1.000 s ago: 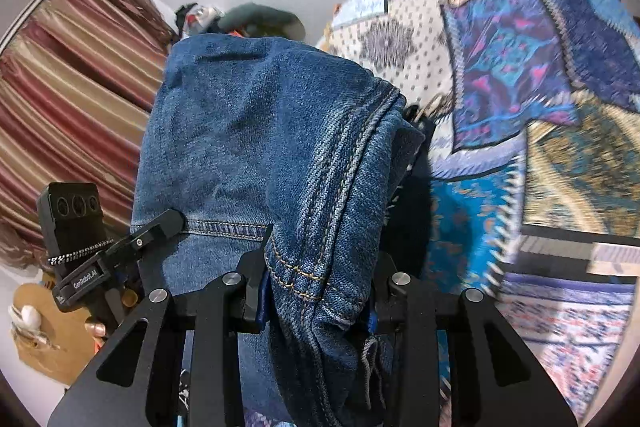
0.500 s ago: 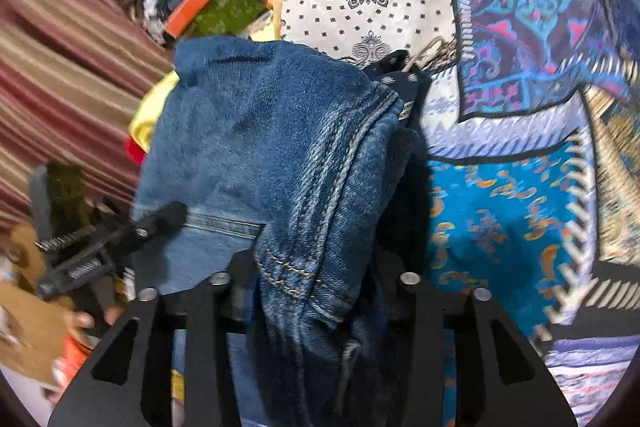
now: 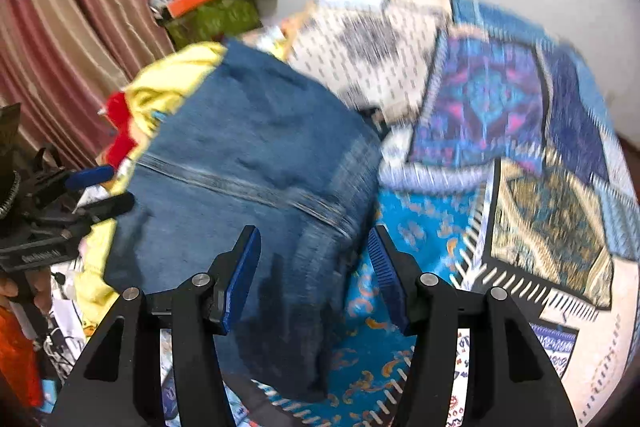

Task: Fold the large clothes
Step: 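Carry the folded jacket with both tools onto the yellow blanket pile, then open both tools and release the folded jacket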

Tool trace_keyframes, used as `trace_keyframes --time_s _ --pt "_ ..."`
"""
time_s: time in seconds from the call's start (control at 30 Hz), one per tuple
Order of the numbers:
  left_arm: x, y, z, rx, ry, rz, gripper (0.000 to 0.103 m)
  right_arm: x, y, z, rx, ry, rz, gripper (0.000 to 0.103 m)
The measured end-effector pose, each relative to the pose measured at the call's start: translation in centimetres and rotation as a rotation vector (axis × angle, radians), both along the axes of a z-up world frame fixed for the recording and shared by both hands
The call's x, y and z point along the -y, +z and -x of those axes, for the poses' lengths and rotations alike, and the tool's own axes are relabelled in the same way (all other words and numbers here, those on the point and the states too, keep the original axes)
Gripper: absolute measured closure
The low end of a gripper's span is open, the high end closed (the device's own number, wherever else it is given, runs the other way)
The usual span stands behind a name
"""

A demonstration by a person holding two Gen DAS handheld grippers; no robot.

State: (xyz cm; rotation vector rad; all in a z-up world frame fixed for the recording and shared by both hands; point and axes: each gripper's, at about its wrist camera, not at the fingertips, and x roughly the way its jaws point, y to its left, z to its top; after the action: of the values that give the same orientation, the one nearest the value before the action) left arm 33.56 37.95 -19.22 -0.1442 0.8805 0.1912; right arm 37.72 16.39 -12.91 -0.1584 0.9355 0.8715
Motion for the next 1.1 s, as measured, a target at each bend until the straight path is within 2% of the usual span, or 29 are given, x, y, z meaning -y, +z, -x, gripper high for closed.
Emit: trace_keyframes --time_s 0.13,0.27,0.33,0.4,0.47,0.53,0.63,0.73,0.9,1.0,1.1 --pt "1.5 -0.3 0.1 0.013 -0.031 -0.03 0.022 -1.8 0.1 1.2 0.033 0.034 -0.022 0.04" --pt "2.4 -2.3 -0.5 -0.054 -0.047 -0.103 0.022 -3.5 -2.7 1.2 0.006 0.048 0.062 0.04" --pt "2.2 -3.9 -0.8 -0.094 -0.04 -0.139 0.016 -3.5 -4.2 0.9 0.0 0.032 0.102 0.039" --pt "1.4 -4.3 -0.6 -0.084 -0.028 -0.123 0.009 -2.9 -5.3 0.6 -0.005 0.034 0.127 0.039" --pt "0.3 -4.5 -0.2 -0.082 -0.004 -0.078 0.009 -1.9 -5.8 0.5 -0.015 0.036 0.139 0.039" --pt "-0.5 -4.6 0.5 -0.079 0.016 -0.033 0.009 -0.6 -6.0 0.2 -0.067 0.041 0.108 0.035" --pt "-0.7 -4.3 1.5 -0.076 0.035 -0.025 0.009 1.2 -5.9 -0.3 -0.133 0.015 0.083 0.034" --pt "-0.3 -3.5 2.6 -0.08 0.054 -0.044 0.009 2.6 -5.0 0.1 -0.155 -0.014 0.072 0.034" --pt "0.7 -0.3 4.4 -0.055 0.08 -0.091 0.01 4.3 -0.7 1.7 -0.069 -0.041 0.051 0.034" --pt "1.8 2.9 6.0 0.009 0.086 -0.099 0.01 5.7 3.1 3.1 -0.023 -0.046 -0.021 0.034" --pt "3.7 7.3 8.2 0.112 0.082 -0.109 0.01 7.4 7.6 5.5 0.055 -0.055 -0.098 0.034"
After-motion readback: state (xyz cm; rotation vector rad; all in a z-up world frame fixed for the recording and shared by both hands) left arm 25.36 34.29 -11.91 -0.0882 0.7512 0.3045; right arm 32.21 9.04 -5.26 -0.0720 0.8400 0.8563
